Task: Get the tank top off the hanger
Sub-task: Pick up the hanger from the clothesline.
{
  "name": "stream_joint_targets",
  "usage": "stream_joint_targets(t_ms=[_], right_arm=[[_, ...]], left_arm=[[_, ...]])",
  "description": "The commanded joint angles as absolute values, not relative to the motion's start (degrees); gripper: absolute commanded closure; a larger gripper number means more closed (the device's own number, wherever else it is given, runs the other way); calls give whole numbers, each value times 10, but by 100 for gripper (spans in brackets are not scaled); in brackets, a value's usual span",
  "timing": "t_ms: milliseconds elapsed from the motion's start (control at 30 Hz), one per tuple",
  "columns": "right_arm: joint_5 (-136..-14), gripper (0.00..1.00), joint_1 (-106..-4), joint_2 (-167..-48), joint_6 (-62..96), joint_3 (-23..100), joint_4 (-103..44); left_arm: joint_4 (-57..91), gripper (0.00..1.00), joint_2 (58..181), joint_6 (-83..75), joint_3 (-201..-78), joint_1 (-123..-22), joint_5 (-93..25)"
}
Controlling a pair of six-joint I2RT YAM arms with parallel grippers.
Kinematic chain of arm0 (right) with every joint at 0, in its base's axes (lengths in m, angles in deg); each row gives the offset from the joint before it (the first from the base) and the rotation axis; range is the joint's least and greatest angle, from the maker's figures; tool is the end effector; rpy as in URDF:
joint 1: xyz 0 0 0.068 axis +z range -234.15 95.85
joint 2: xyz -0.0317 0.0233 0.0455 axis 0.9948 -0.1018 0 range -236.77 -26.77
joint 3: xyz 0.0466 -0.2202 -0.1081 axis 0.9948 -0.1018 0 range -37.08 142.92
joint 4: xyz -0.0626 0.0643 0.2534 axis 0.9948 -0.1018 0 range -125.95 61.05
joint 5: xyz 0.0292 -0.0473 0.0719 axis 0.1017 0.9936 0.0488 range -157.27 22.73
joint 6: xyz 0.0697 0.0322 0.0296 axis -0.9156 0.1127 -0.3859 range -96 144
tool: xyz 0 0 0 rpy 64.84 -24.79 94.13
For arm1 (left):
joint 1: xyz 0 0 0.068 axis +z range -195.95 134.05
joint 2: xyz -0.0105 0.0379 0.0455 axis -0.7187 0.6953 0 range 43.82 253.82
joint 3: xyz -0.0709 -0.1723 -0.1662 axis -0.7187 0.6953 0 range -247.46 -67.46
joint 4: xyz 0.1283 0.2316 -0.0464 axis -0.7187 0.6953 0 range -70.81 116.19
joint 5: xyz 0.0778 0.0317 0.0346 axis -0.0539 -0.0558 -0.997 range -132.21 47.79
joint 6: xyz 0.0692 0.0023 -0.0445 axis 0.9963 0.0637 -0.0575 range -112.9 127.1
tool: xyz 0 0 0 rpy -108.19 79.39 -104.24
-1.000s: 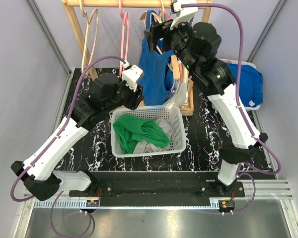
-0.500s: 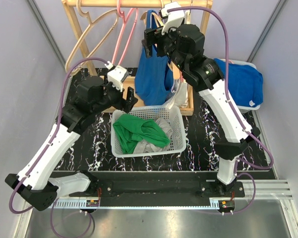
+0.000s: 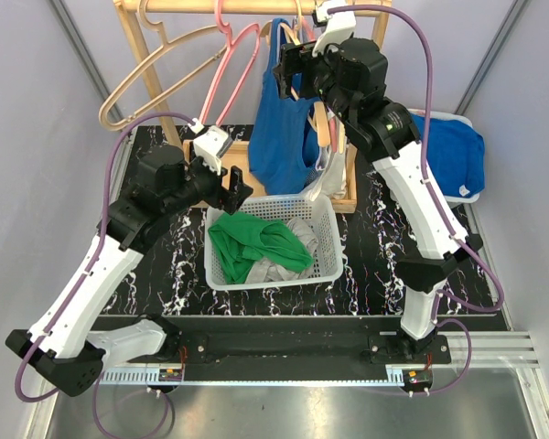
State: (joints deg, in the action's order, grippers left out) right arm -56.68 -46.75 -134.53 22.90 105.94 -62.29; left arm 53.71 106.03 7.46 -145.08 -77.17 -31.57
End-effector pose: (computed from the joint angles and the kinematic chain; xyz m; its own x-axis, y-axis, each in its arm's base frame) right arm 0.3331 0.2382 0.5419 0.0178 0.0374 -0.9991 -0.4517 0.8918 0.0254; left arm 0.2259 -0.1524 0.4035 -0.2758 0.1744 -0.9452 0.6603 0.7490 -0.0545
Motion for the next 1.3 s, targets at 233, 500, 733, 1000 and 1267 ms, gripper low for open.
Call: stream_joint_targets(t_ms=[233, 500, 733, 1000, 1267], right_arm=[[-609, 9, -472, -1338, 182, 1050, -638], [-624, 14, -472, -1314, 165, 975, -616], [-641, 12, -472, -1290, 170, 974, -593], [-611, 9, -479, -1274, 204, 1000, -590], [-623, 9, -500, -1275, 189, 1005, -591]], left_arm=[[511, 20, 1044, 72, -1455, -760, -296], [517, 20, 1038, 72, -1461, -752, -279], [519, 20, 1036, 74, -1454, -751, -277], [521, 20, 1031, 74, -1456, -748, -273], [521, 20, 1031, 75, -1454, -745, -273]])
